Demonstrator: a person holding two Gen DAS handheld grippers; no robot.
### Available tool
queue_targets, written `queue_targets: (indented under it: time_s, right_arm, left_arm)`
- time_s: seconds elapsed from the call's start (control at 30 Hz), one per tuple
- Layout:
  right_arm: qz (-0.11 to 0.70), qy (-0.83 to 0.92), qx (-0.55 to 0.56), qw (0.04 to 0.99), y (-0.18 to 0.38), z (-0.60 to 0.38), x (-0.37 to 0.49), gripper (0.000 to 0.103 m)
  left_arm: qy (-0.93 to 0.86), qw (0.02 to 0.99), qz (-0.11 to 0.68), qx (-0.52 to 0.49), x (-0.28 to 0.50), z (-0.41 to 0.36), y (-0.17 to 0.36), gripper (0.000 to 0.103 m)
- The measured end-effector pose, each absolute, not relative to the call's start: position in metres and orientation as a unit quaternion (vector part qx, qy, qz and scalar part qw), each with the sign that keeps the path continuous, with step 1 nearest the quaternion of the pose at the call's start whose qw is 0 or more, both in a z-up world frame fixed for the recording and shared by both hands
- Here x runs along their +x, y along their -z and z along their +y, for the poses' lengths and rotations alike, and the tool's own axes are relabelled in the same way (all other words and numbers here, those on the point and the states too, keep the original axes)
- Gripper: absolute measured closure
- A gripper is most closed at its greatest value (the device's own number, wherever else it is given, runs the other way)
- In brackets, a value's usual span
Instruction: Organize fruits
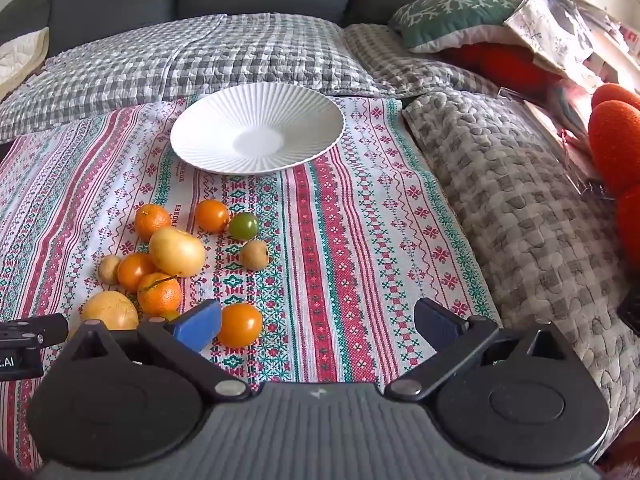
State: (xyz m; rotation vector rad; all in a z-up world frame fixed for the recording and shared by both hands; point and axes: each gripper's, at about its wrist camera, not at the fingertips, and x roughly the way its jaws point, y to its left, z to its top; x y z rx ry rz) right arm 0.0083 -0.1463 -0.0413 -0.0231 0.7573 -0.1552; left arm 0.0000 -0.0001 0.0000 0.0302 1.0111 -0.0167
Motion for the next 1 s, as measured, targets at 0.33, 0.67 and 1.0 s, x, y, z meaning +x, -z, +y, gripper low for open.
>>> queue_targets:
  time_s: [0.33, 0.67, 1.0]
  right_arm:
    - [0.373, 0.076, -0.012, 0.924, 0.0432, -0.1484, 0.009, 0.0]
    - [0.374, 0.077, -0.011, 0.924, 0.0444, -0.1497, 0.0076, 0.0]
    - [0.375, 0.078, -0.011, 0.924, 0.0442, -0.1496, 0.0077, 0.0]
  left_arm:
    - [0.006, 0.875, 0.484, 0.013, 0.0002, -0.0017, 0.0009, 0.008]
    - [0.007, 0.875, 0.484, 0.014, 0.0001, -0.0012, 0.0009, 0.008]
    - [0.007, 0.874, 0.485, 0.014, 0.0, -0.0011, 0.0008, 0.008]
